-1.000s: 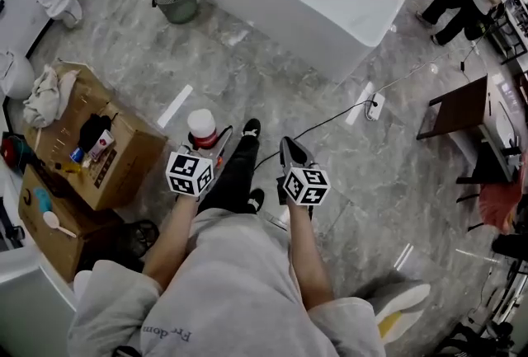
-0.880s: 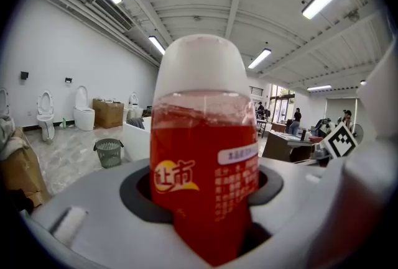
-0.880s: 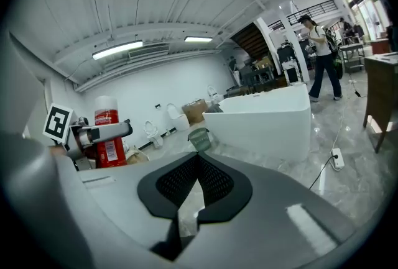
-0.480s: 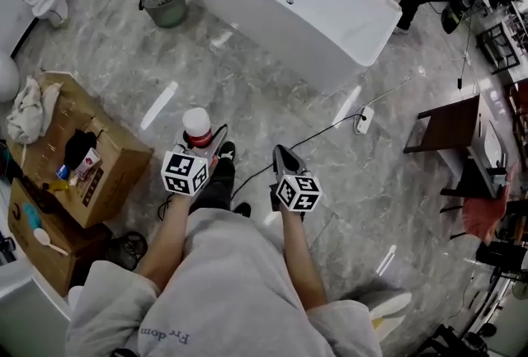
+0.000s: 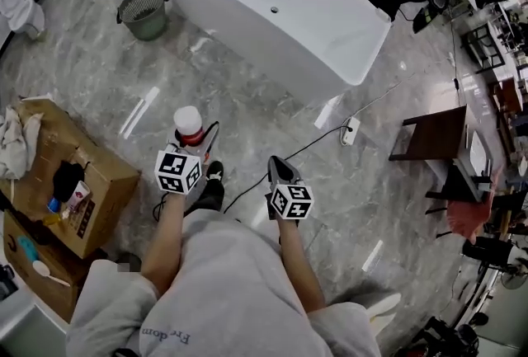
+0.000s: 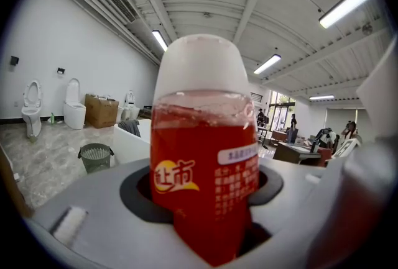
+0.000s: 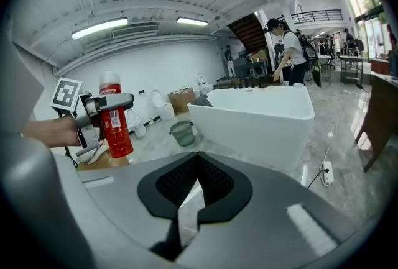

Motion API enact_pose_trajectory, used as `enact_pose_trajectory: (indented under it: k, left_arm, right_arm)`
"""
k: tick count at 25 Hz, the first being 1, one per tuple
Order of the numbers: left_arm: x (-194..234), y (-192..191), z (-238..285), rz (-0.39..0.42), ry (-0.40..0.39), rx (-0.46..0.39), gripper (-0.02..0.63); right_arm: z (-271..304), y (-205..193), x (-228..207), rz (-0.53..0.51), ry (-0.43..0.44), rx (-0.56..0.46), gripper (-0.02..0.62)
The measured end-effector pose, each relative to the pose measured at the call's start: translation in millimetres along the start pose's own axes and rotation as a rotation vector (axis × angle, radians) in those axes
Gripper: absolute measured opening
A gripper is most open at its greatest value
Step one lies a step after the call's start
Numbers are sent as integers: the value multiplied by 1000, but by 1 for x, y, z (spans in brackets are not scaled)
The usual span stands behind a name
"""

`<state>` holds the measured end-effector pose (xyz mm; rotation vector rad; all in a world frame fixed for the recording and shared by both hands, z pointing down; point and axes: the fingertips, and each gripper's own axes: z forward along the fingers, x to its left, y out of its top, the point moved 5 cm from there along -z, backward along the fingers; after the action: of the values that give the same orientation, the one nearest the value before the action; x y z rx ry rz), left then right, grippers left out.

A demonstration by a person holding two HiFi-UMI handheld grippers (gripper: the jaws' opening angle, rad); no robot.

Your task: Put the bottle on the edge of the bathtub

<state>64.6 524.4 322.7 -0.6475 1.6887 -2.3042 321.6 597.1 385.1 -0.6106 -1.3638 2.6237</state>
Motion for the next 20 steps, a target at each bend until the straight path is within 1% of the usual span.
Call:
enact_pose_trajectory:
  k: [3, 6, 13, 20]
  left_arm:
    - [18, 7, 20, -5, -18, 6, 324]
    - [35, 13, 35, 10, -37, 11, 325]
    - [80, 28, 54, 24, -20, 2, 324]
    - [98, 33, 72, 18, -12, 27, 325]
  right_arm:
    - [23, 18, -3, -2, -19, -4, 2]
    - [50, 31, -1, -2, -24, -6, 2]
    - [104, 53, 18, -30, 7, -4, 2]
    - [134, 82, 13, -26, 36, -4, 2]
